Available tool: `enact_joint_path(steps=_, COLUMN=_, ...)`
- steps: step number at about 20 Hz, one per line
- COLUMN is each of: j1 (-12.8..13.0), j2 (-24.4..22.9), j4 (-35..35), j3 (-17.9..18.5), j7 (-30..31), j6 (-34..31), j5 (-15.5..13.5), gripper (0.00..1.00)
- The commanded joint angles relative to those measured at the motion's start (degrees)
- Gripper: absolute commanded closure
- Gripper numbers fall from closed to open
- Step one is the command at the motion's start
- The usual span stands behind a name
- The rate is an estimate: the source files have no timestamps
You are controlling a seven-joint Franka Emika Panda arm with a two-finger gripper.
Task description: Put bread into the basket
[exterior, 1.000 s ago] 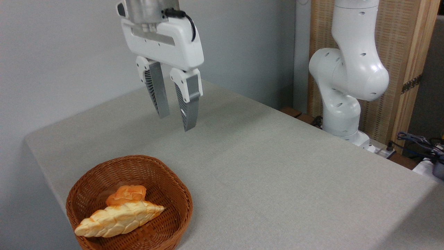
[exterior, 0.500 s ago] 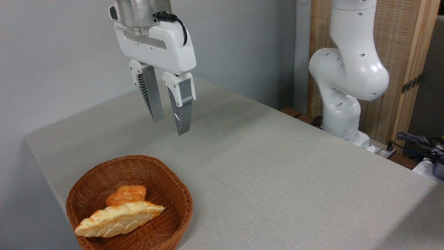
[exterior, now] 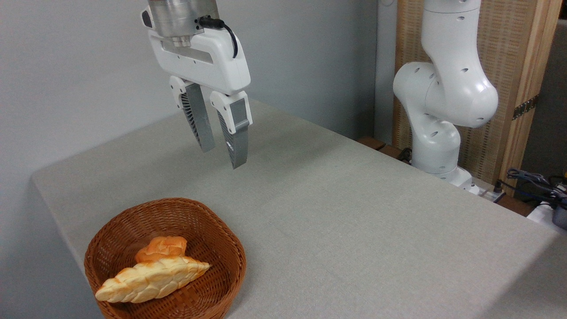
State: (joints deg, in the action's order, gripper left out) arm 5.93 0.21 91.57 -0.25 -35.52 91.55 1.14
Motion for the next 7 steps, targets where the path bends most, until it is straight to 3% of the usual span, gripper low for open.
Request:
enact_joint_path(steps=1, j1=-0.57, j2=0.23, j4=-0.78, j3=-0.19, j7=-0.25, j6=-1.72, j5=-1.49, gripper=0.00)
enact_joint_path(steps=7, j1=-0.48, j2=0.23, j4=-0.78, j3=-0.19, j7=-0.43, j6=-1.72, j5=-1.49, gripper=0.00)
